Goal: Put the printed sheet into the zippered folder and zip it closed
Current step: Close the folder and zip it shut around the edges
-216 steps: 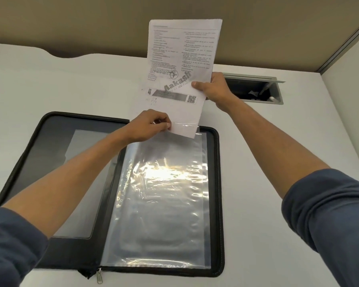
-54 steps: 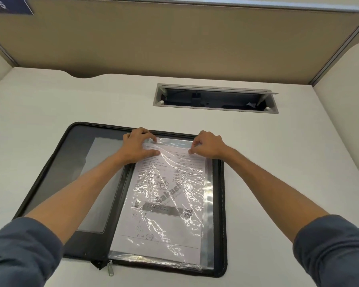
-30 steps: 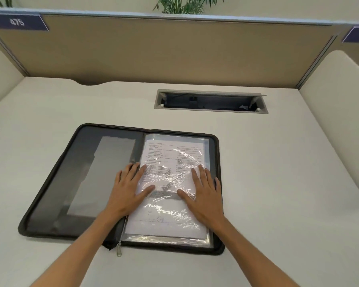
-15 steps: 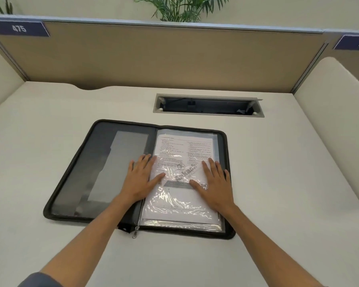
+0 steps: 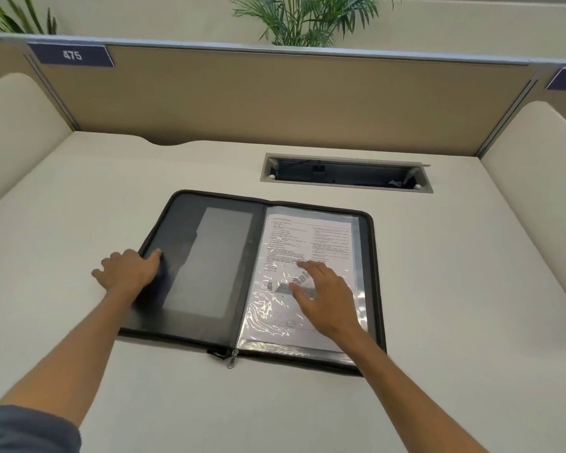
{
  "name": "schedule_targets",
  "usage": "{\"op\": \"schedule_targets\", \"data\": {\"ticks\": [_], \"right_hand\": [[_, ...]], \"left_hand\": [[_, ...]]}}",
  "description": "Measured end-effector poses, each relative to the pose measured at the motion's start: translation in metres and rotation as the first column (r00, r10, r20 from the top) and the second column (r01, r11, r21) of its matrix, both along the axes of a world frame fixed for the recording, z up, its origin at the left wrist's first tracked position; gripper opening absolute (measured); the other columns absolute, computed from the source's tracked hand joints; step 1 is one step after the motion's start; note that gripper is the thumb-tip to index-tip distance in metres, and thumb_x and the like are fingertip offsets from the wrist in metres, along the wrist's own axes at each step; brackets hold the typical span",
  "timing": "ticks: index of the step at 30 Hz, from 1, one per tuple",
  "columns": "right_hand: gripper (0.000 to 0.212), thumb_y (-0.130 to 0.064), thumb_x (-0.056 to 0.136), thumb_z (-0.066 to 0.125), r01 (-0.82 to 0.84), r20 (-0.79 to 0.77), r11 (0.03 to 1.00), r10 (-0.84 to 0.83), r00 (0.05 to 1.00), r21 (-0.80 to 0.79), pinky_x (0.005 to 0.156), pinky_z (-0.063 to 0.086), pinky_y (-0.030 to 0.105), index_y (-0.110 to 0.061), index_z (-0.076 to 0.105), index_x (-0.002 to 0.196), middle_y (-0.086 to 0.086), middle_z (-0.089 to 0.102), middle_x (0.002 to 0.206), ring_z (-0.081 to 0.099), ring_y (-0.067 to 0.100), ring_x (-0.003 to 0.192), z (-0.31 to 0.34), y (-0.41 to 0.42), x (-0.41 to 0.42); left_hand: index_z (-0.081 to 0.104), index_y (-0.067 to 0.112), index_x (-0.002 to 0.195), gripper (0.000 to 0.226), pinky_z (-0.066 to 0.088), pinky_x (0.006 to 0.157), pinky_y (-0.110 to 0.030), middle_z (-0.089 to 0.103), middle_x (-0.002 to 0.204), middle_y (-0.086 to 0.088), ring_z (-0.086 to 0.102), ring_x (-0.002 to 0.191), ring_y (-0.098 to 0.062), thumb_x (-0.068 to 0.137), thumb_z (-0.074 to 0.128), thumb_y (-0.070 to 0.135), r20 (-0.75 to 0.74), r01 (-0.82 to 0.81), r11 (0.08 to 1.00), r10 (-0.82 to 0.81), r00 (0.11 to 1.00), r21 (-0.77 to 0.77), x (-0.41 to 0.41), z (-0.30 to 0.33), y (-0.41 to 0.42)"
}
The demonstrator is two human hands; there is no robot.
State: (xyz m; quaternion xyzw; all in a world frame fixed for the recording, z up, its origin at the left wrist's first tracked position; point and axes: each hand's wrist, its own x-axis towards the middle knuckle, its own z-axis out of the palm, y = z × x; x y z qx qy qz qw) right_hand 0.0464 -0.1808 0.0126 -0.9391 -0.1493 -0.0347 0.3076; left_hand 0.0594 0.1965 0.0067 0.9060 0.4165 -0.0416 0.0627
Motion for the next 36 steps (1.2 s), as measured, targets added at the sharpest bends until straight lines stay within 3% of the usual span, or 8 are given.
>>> {"op": "schedule_targets", "data": {"ticks": [6, 9, 13, 16, 19, 24, 30, 36], "right_hand": [[0.050, -0.050, 0.088, 0.056, -0.040, 0.056, 0.996, 0.035, 0.998, 0.078, 0.090, 0.052, 0.033, -0.030, 0.052, 0.133, -0.009, 0.064, 0.126, 0.062, 0.007, 0.107, 0.036, 0.031, -0.003], [0.048, -0.051, 0.088, 0.056, -0.063, 0.081, 0.990, 0.052, 0.995, 0.128, 0.083, 0.050, 0.025, -0.031, 0.053, 0.131, -0.013, 0.066, 0.118, 0.061, 0.001, 0.095, 0.060, 0.047, -0.002], [0.043, -0.049, 0.088, 0.059, -0.100, 0.082, 0.980, 0.087, 0.993, 0.171, 0.071, 0.044, 0.011, -0.030, 0.057, 0.126, -0.016, 0.069, 0.104, 0.063, -0.001, 0.083, 0.090, 0.064, -0.002], [0.041, -0.048, 0.088, 0.060, -0.121, 0.068, 0.969, 0.109, 0.992, 0.217, 0.070, 0.053, 0.019, -0.029, 0.060, 0.124, -0.016, 0.070, 0.099, 0.066, 0.002, 0.077, 0.107, 0.074, -0.005], [0.045, -0.050, 0.088, 0.059, -0.140, 0.040, 0.951, 0.135, 0.990, 0.276, 0.069, 0.054, 0.019, -0.027, 0.058, 0.127, -0.012, 0.070, 0.104, 0.066, 0.004, 0.080, 0.121, 0.080, -0.011], [0.056, -0.062, 0.090, 0.048, -0.159, -0.023, 0.933, 0.175, 0.984, 0.323, 0.069, 0.048, 0.015, -0.028, 0.052, 0.134, -0.012, 0.068, 0.112, 0.062, 0.000, 0.082, 0.143, 0.072, -0.027], [0.071, -0.075, 0.083, 0.038, -0.074, -0.058, 0.926, 0.102, 0.993, 0.371, 0.081, 0.058, 0.039, -0.030, 0.048, 0.137, -0.011, 0.067, 0.117, 0.067, 0.006, 0.089, 0.160, 0.042, -0.050], [0.044, -0.048, 0.089, 0.059, 0.058, -0.144, 0.896, 0.007, 0.990, 0.440, 0.071, 0.056, 0.020, -0.043, 0.048, 0.132, -0.034, 0.059, 0.097, 0.067, -0.004, 0.078, 0.149, -0.005, -0.060]], "left_hand": [[0.063, 0.006, 0.086, 0.044, 0.042, 0.071, -0.038, 0.065, 0.094, -0.017, 0.060, 0.086, -0.039, 0.082, 0.056, 0.050, 0.239, 0.037, 0.998, -0.022, 0.971, -0.056, -0.009, 0.031, 0.001], [0.064, 0.009, 0.086, 0.040, 0.043, 0.071, -0.037, 0.066, 0.091, -0.014, 0.055, 0.080, -0.035, 0.080, 0.058, 0.048, 0.316, 0.076, 0.989, -0.031, 0.948, -0.128, -0.011, 0.056, 0.003], [0.069, 0.015, 0.103, 0.030, 0.046, 0.086, -0.040, 0.069, 0.100, -0.012, 0.060, 0.102, -0.037, 0.080, 0.066, 0.035, 0.433, 0.199, 0.952, -0.081, 0.898, -0.233, -0.011, 0.096, 0.004], [0.071, 0.017, 0.100, 0.019, 0.051, 0.086, -0.038, 0.071, 0.092, -0.008, 0.065, 0.095, -0.031, 0.081, 0.067, 0.017, 0.563, 0.342, 0.877, -0.102, 0.820, -0.339, -0.012, 0.126, -0.009], [0.071, 0.025, 0.087, 0.017, 0.054, 0.073, -0.032, 0.070, 0.084, -0.003, 0.065, 0.078, -0.018, 0.083, 0.066, 0.010, 0.683, 0.529, 0.712, -0.095, 0.724, -0.462, -0.016, 0.156, -0.040], [0.070, 0.025, 0.093, 0.014, 0.049, 0.050, -0.016, 0.069, 0.080, 0.000, 0.066, 0.066, -0.002, 0.084, 0.070, 0.014, 0.777, 0.717, 0.504, -0.132, 0.615, -0.482, -0.019, 0.185, -0.111], [0.067, 0.022, 0.107, 0.025, 0.055, 0.060, -0.020, 0.070, 0.088, -0.001, 0.069, 0.078, -0.014, 0.086, 0.068, 0.034, 0.792, 0.762, 0.472, -0.192, 0.580, -0.443, -0.015, 0.176, -0.181], [0.069, 0.018, 0.098, 0.028, 0.056, 0.060, -0.028, 0.066, 0.077, 0.002, 0.066, 0.066, -0.015, 0.093, 0.055, 0.042, 0.794, 0.799, 0.400, -0.231, 0.562, -0.449, -0.021, 0.142, -0.227]]}}
